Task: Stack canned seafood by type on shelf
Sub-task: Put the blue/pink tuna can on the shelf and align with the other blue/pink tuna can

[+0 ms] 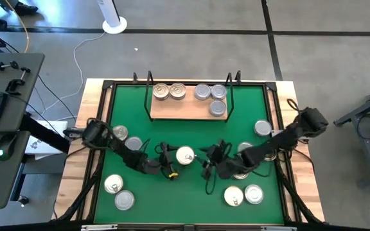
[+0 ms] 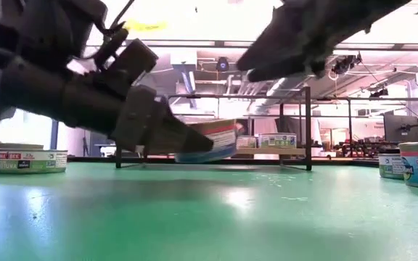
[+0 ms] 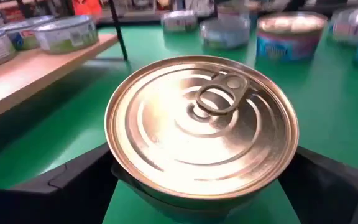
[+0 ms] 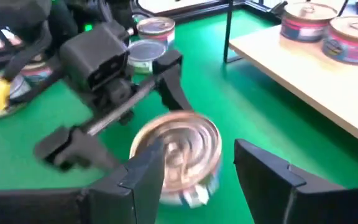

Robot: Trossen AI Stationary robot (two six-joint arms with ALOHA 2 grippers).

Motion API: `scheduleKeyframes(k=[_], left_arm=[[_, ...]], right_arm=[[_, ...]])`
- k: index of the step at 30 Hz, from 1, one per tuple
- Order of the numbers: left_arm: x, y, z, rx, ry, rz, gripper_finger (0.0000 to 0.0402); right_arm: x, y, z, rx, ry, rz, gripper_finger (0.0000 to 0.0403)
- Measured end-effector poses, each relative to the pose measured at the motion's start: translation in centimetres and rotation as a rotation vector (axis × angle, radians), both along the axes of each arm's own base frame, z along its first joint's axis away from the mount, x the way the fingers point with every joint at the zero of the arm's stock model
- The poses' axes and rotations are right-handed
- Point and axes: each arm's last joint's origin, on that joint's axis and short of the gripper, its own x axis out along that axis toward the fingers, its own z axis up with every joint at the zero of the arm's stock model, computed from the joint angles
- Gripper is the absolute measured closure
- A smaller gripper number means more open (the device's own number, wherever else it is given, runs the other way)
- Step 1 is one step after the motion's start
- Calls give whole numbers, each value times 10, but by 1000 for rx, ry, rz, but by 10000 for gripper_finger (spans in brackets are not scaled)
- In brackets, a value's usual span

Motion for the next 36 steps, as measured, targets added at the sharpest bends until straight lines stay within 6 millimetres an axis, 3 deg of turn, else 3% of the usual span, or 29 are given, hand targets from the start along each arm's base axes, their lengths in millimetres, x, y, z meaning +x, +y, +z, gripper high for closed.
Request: scheduleKeyframes(k=[4, 7, 12, 17, 21, 25, 31, 36], left_arm=[[-5, 1, 25, -1, 12, 65, 18], [-11, 12, 43, -3, 52, 150, 18], [-12, 61, 78, -67, 114, 293, 19], [-2, 118, 93, -52, 186, 392, 19], [-2, 150, 96, -73, 213, 472, 19], [-5, 167, 94, -107, 238, 491, 19], [-9, 180, 88, -202, 291, 439, 17], [-10, 184, 87, -174, 336, 406, 16]], right_arm=[[-21, 13, 4, -2, 29, -25, 216], [-31, 21, 3, -13, 24, -63, 215], [-38, 25, 0, -8, 27, -81, 215], [-37, 23, 0, -7, 25, -90, 215], [-37, 23, 0, -8, 25, -90, 215], [-37, 23, 0, -7, 25, -90, 215], [-37, 23, 0, -10, 26, -89, 215], [-37, 23, 0, -10, 26, -89, 215]])
